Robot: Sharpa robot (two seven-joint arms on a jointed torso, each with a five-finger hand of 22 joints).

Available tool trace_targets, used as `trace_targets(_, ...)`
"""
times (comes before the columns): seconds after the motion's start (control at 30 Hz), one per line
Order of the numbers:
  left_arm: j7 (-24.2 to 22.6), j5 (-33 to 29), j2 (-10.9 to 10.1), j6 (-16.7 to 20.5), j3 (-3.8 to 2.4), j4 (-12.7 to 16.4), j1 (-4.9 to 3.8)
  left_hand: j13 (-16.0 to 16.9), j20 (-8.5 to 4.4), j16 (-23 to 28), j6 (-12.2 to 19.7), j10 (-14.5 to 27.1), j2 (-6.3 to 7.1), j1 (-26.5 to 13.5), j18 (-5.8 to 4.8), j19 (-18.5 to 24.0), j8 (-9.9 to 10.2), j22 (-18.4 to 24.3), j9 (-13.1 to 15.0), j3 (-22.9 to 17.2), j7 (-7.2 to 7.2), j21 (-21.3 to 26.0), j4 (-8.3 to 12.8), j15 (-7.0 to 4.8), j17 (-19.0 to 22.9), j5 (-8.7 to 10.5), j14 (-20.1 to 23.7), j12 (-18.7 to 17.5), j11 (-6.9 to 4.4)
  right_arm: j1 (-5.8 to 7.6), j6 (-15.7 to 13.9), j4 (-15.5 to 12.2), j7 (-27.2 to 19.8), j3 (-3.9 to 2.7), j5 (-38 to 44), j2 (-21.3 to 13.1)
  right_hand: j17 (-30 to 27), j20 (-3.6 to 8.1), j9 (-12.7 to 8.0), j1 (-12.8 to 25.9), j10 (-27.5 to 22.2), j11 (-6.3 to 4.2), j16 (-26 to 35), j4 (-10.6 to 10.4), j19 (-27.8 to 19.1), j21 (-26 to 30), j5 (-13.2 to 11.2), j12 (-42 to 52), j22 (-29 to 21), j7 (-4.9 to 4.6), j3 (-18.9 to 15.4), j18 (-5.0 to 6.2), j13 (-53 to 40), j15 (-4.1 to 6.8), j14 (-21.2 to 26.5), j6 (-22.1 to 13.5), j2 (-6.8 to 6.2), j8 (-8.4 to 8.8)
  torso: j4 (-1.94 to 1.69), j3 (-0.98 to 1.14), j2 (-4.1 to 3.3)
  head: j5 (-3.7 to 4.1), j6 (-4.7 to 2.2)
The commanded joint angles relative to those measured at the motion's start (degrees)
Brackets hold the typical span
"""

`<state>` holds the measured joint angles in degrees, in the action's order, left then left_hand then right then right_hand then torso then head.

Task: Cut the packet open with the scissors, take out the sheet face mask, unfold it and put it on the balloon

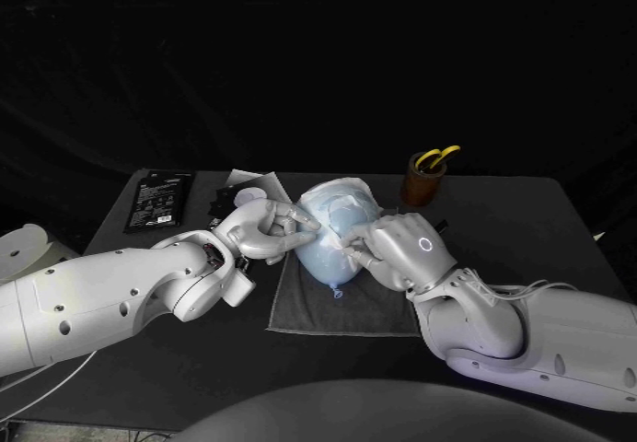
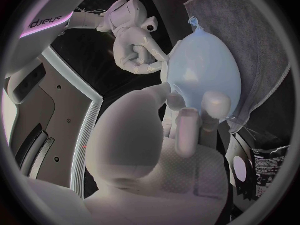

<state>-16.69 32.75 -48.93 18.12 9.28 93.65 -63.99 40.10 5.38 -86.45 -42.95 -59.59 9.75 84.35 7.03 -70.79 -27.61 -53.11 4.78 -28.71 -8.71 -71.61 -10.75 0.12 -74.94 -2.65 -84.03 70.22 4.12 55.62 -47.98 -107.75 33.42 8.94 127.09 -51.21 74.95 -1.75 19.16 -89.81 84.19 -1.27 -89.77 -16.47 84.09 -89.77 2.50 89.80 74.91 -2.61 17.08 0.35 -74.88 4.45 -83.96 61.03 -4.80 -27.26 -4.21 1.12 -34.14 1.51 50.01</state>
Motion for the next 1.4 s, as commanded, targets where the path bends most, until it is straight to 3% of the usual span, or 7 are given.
trace_targets(0.03,0.19,-0.18,0.10,-1.13,0.04,0.13,0.04,-0.03,0.00,-0.34,0.16,-0.02,0.24,-0.32,0.06,0.15,0.39,0.03,-0.01,-0.27,-0.35,-0.09,0.02,0.11,-2.13,-0.12,-0.91,0.22,0.07,0.00,-3.56,-0.75,-0.91,-0.05,0.05,-0.44,15.05,0.39,0.20,0.71,5.81,-0.33,-0.23,-0.02,5.91,-0.23,0.31,0.20,15.09,0.26,0.61,-0.35,-15.12,0.34,-6.04,0.03,0.06,-0.35,-0.01,-0.02,-0.03,-0.01,-0.01)
trace_targets(0.47,0.21,-0.23,-0.02,-1.12,0.04,0.12,0.04,-0.03,0.00,-0.34,0.16,-0.02,0.24,-0.32,0.06,0.15,0.39,0.03,-0.01,-0.27,-0.35,-0.09,0.02,0.11,-2.13,-0.12,-0.91,0.22,0.07,0.01,-7.81,-3.77,-5.48,-0.06,-4.56,-3.16,15.05,0.49,0.35,1.31,5.81,-0.42,-0.23,0.14,5.91,-0.23,0.31,0.20,15.09,0.34,2.21,-0.35,-15.12,0.45,-6.04,-0.12,-0.71,-0.92,-0.01,-0.02,0.00,-0.19,-0.01)
trace_targets(0.87,0.29,-0.53,-0.04,-1.21,0.04,0.04,0.04,-0.08,0.04,-0.34,0.08,0.07,0.27,-0.38,0.05,0.14,0.45,0.00,-0.02,-0.30,-0.42,-0.11,0.04,0.18,-2.11,-0.12,-0.90,0.19,0.15,0.05,-6.95,-3.76,-13.85,-0.06,-12.76,-4.11,15.05,0.46,0.25,2.24,4.95,-0.19,-0.23,0.19,5.91,-0.23,0.29,-1.49,15.09,0.04,3.85,-0.35,-14.22,0.44,-6.04,-1.85,-3.21,-0.99,-0.07,0.00,0.00,-0.18,-0.01)
trace_targets(1.03,0.31,-0.57,-0.06,-1.23,0.04,0.03,0.04,-0.14,0.05,-0.33,0.03,0.13,0.28,-0.39,0.05,0.15,0.46,0.00,-0.02,-0.31,-0.45,-0.11,0.04,0.20,-2.09,-0.13,-0.89,0.16,0.18,0.09,-5.44,-3.42,-16.97,-0.06,-15.88,-3.97,15.05,-0.86,-1.51,10.47,2.60,2.83,-0.23,-0.36,5.38,1.21,0.23,-5.61,14.66,-3.40,-1.14,-0.05,-12.13,-1.80,-6.04,-6.87,-8.42,2.39,-0.04,-0.05,-0.02,-0.26,-0.01)
trace_targets(1.1,0.32,-0.58,-0.08,-1.23,0.04,0.03,0.03,-0.05,0.09,-0.33,-0.07,0.12,0.30,-0.44,0.04,0.15,0.48,-0.02,-0.02,-0.32,-0.52,-0.12,0.05,0.25,-2.11,-0.12,-0.90,0.18,0.24,0.10,-5.07,-3.41,-18.22,-0.05,-16.89,-3.95,15.05,-1.86,-2.29,11.54,2.23,3.66,-0.23,-0.24,5.26,1.52,0.33,-6.04,14.57,-4.37,-4.43,0.01,-11.91,-2.88,-6.04,-8.12,-8.33,3.70,-0.03,-0.05,-0.03,-0.27,-0.01)
trace_targets(1.3,0.31,-0.59,-0.23,-1.17,0.04,-0.01,0.03,-0.06,0.12,-0.33,-0.18,0.16,0.32,-0.47,0.04,0.17,0.49,0.00,-0.02,-0.33,-0.58,-0.11,0.07,0.29,-2.10,-0.12,-0.89,0.17,0.30,0.13,-4.75,-3.55,-20.95,-0.05,-19.55,-4.19,15.05,-3.30,-3.66,11.35,1.68,4.40,-0.23,-0.28,5.18,1.74,0.76,-6.49,14.51,-5.06,-14.63,0.08,-11.58,-3.65,-6.04,-9.61,-6.09,6.00,-0.02,-0.05,0.01,-0.21,-0.01)
trace_targets(1.4,0.31,-0.59,-0.41,-1.10,0.04,-0.02,0.03,-0.06,0.15,-0.32,-0.28,0.20,0.35,-0.51,0.04,0.18,0.50,0.01,-0.01,-0.34,-0.64,-0.11,0.09,0.34,-2.09,-0.12,-0.88,0.17,0.35,0.16,-4.94,-3.72,-21.79,-0.05,-20.56,-4.72,15.05,-3.41,-3.83,11.16,1.60,4.48,-0.23,-0.30,5.15,1.83,0.81,-6.55,14.48,-5.15,-15.97,0.10,-11.52,-3.71,-6.04,-9.70,-5.70,6.30,-0.03,-0.03,0.01,-0.07,-0.01)
